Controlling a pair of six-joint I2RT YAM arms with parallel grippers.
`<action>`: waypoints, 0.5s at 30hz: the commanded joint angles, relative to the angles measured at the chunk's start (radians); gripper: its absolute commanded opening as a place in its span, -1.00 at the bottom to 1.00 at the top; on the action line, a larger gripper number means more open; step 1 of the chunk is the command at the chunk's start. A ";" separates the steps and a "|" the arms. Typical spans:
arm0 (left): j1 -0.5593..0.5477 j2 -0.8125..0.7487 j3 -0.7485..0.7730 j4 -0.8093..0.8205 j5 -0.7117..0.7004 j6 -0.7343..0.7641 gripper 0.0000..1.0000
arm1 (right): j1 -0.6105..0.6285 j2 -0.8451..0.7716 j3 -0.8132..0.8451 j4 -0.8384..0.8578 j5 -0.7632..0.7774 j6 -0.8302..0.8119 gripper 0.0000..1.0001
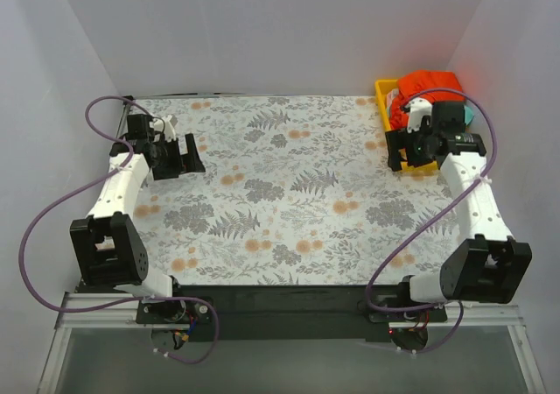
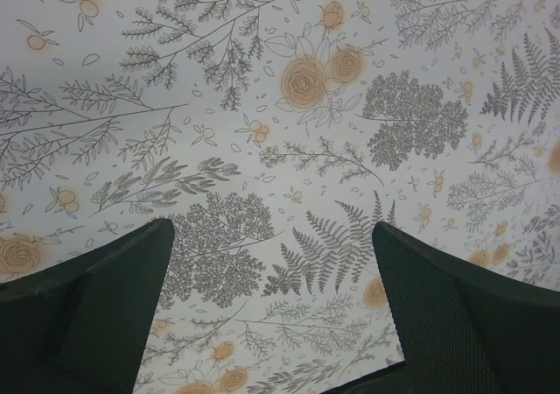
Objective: Fold and stack the t-shirts
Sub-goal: Grab the tshirt from the pile
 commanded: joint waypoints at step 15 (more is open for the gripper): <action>-0.004 -0.011 0.040 0.141 -0.033 -0.042 0.97 | -0.315 0.666 1.006 -0.192 -0.113 -0.004 0.94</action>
